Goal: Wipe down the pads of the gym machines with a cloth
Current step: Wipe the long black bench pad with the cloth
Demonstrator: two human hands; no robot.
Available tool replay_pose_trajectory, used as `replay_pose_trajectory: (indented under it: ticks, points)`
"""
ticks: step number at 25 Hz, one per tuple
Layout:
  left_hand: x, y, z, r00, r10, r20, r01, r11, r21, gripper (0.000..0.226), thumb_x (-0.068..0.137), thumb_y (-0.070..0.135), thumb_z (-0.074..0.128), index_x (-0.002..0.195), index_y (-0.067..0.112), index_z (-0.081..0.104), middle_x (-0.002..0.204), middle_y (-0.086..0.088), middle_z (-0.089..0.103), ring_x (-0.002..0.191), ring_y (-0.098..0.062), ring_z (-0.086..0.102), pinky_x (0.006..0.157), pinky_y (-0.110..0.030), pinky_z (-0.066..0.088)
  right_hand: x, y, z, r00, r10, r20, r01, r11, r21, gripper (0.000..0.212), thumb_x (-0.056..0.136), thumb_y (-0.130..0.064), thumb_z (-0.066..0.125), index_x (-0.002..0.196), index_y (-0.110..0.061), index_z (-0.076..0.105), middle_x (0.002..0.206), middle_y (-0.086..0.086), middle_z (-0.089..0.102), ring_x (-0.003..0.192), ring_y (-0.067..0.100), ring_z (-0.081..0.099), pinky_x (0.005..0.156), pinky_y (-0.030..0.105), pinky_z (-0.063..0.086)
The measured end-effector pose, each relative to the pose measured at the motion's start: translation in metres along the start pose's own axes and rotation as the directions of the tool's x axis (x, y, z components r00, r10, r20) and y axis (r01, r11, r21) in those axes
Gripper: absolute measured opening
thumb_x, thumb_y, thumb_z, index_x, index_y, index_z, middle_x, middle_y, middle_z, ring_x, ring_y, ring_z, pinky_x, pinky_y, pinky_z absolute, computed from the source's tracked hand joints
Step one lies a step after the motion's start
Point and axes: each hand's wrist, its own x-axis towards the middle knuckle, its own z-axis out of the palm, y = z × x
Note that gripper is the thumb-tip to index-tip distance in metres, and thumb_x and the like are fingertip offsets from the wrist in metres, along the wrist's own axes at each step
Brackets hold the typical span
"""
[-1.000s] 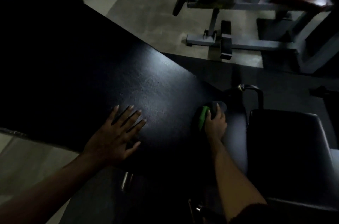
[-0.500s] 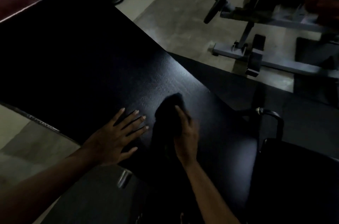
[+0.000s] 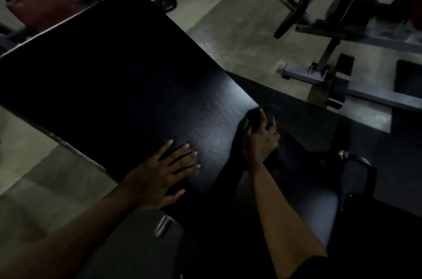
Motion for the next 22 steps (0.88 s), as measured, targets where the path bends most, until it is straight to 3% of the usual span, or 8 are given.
replay_pose_trajectory:
  ticks: [4, 7, 9, 12, 14, 16, 19, 22]
  points:
    - [0.000, -0.002, -0.003, 1.000, -0.015, 0.010, 0.015, 0.999, 0.034, 0.062, 0.085, 0.052, 0.038, 0.137, 0.020, 0.043, 0.145, -0.008, 0.043, 0.138, -0.028, 0.034, 0.111, -0.049, 0.019, -0.041, -0.072, 0.001, 0.935, -0.350, 0.059, 0.350, 0.937, 0.014, 0.060, 0.082, -0.045, 0.027, 0.138, -0.028, 0.042, 0.148, 0.017, 0.033, 0.119, 0.041, 0.043, 0.100, 0.049, 0.033]
    - [-0.011, 0.012, -0.014, 0.955, -0.280, -0.096, 0.269, 0.956, -0.116, 0.056, 0.088, 0.045, 0.041, 0.137, 0.018, 0.042, 0.142, -0.008, 0.047, 0.137, -0.026, 0.035, 0.111, -0.049, 0.023, -0.078, -0.077, -0.005, 0.718, -0.659, 0.223, 0.663, 0.745, 0.068, 0.054, 0.089, -0.048, 0.025, 0.141, -0.036, 0.032, 0.154, 0.010, 0.023, 0.128, 0.035, 0.038, 0.104, 0.046, 0.027]
    - [-0.030, 0.037, -0.024, 0.804, -0.571, -0.167, 0.506, 0.804, -0.311, 0.054, 0.089, 0.041, 0.042, 0.138, 0.018, 0.038, 0.143, -0.008, 0.045, 0.139, -0.022, 0.029, 0.112, -0.051, 0.024, -0.097, -0.065, -0.015, 0.454, -0.834, 0.312, 0.855, 0.507, 0.110, 0.050, 0.094, -0.052, 0.026, 0.142, -0.039, 0.027, 0.156, 0.006, 0.018, 0.130, 0.033, 0.038, 0.103, 0.045, 0.030]
    - [-0.052, 0.071, -0.039, 0.390, -0.916, -0.097, 0.674, 0.355, -0.647, 0.061, 0.088, 0.042, 0.043, 0.142, 0.018, 0.030, 0.149, -0.009, 0.033, 0.141, -0.019, 0.023, 0.114, -0.046, 0.025, -0.091, -0.057, -0.037, 0.184, -0.947, 0.263, 0.968, 0.221, 0.120, 0.044, 0.092, -0.038, 0.038, 0.136, -0.031, 0.037, 0.148, 0.010, 0.030, 0.121, 0.025, 0.038, 0.090, 0.043, 0.048]
    - [-0.050, 0.077, -0.047, 0.111, -0.987, 0.117, 0.537, -0.039, -0.842, 0.071, 0.084, 0.051, 0.040, 0.146, 0.023, 0.020, 0.155, -0.004, 0.018, 0.142, -0.010, 0.015, 0.116, -0.039, 0.021, -0.090, -0.061, -0.047, 0.242, -0.956, 0.168, 0.945, 0.272, 0.181, 0.045, 0.087, -0.026, 0.045, 0.132, -0.029, 0.044, 0.144, 0.013, 0.037, 0.116, 0.022, 0.040, 0.087, 0.042, 0.051]
    - [-0.040, 0.071, -0.046, -0.038, -0.969, 0.243, 0.390, -0.238, -0.889, 0.080, 0.080, 0.058, 0.038, 0.148, 0.025, 0.011, 0.157, 0.002, 0.007, 0.143, -0.005, 0.008, 0.116, -0.033, 0.016, -0.108, -0.067, -0.047, 0.292, -0.941, 0.172, 0.912, 0.328, 0.246, 0.044, 0.088, -0.033, 0.047, 0.132, -0.034, 0.044, 0.147, 0.010, 0.036, 0.119, 0.022, 0.042, 0.094, 0.042, 0.044]
    - [-0.024, 0.049, -0.034, -0.203, -0.941, 0.269, 0.268, -0.318, -0.910, 0.083, 0.079, 0.059, 0.036, 0.149, 0.023, 0.010, 0.157, -0.001, 0.006, 0.143, -0.008, 0.009, 0.115, -0.028, 0.015, -0.152, -0.077, -0.028, 0.195, -0.954, 0.226, 0.949, 0.242, 0.204, 0.057, 0.082, -0.055, 0.051, 0.134, -0.037, 0.041, 0.149, 0.005, 0.032, 0.127, 0.024, 0.038, 0.101, 0.042, 0.038]
    - [-0.004, 0.028, -0.020, -0.331, -0.905, 0.267, 0.152, -0.330, -0.932, 0.081, 0.082, 0.056, 0.038, 0.148, 0.018, 0.014, 0.156, -0.005, 0.013, 0.141, -0.003, 0.014, 0.113, -0.016, 0.016, -0.134, -0.090, -0.005, 0.302, -0.936, 0.182, 0.936, 0.327, 0.128, 0.050, 0.082, -0.052, 0.048, 0.130, -0.040, 0.044, 0.143, 0.001, 0.039, 0.121, 0.021, 0.042, 0.098, 0.039, 0.037]
